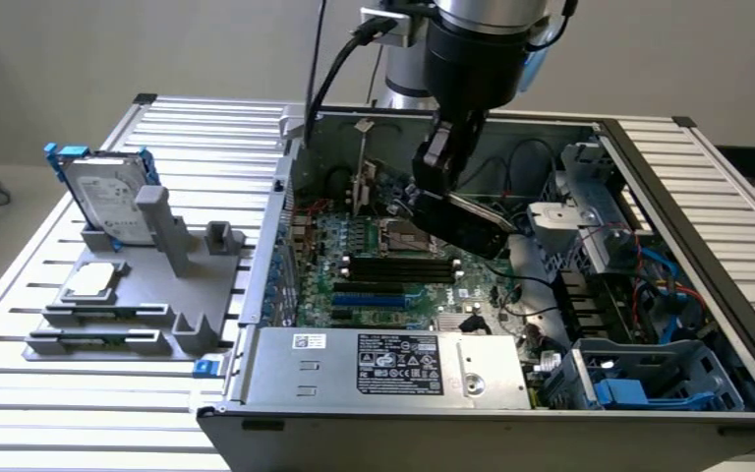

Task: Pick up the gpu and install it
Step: 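Insert the gpu into the slot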

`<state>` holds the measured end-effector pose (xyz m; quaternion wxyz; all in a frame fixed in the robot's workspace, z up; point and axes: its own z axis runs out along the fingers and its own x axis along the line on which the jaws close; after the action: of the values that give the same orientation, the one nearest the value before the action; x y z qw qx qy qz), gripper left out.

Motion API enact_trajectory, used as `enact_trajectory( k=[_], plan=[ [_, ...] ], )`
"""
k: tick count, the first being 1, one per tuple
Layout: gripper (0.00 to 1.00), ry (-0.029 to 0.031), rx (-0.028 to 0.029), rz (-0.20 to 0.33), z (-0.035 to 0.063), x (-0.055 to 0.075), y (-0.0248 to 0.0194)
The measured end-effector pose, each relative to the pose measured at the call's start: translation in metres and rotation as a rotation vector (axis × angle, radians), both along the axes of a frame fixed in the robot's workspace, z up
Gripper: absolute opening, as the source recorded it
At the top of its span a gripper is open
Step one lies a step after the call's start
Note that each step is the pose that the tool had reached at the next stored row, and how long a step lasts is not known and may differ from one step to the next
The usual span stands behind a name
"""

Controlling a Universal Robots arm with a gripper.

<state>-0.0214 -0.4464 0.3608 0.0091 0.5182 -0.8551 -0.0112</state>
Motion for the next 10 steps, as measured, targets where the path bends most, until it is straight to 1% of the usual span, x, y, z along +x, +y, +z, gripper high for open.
enact_trajectory(
  k=[2, 10],
  plan=[
    [0.26, -0.0003, 0.0016, 0.031, 0.0000, 0.0000, 0.0000],
    [0.26, -0.0001, 0.0017, 0.177, 0.0000, 0.0000, 0.0000]
  ],
)
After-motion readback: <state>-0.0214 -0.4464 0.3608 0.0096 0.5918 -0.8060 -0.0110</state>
